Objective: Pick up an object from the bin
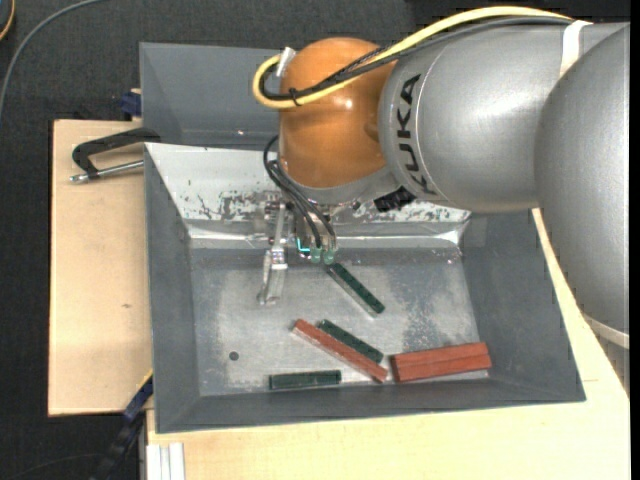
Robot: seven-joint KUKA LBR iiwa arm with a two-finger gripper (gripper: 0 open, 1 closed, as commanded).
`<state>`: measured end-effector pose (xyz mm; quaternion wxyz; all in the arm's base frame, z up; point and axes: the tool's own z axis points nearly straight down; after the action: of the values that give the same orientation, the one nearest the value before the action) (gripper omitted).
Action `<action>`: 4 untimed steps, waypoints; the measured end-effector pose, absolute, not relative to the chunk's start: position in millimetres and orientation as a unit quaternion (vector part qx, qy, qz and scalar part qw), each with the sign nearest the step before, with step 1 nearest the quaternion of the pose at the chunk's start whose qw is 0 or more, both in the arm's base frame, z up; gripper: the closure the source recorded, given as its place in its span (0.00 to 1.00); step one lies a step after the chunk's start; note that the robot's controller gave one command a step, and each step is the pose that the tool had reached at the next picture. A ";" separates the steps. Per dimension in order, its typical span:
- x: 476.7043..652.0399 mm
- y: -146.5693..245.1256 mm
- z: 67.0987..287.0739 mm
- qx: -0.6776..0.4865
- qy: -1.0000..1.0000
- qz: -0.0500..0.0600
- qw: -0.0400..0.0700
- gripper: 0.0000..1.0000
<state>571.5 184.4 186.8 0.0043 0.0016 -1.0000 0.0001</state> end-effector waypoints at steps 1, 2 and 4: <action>520.2 111.9 192.5 0.015 -1.000 0.002 0.002 0.00; 543.8 84.8 66.4 0.034 -0.999 0.000 0.004 0.00; 545.8 86.2 71.5 0.034 -0.999 -0.001 -0.001 0.00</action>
Offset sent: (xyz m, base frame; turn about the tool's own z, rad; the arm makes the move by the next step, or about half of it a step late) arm -0.0500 -0.0686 0.0050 -0.0330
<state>545.8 86.2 71.5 -0.0011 0.0341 -0.9994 -0.0010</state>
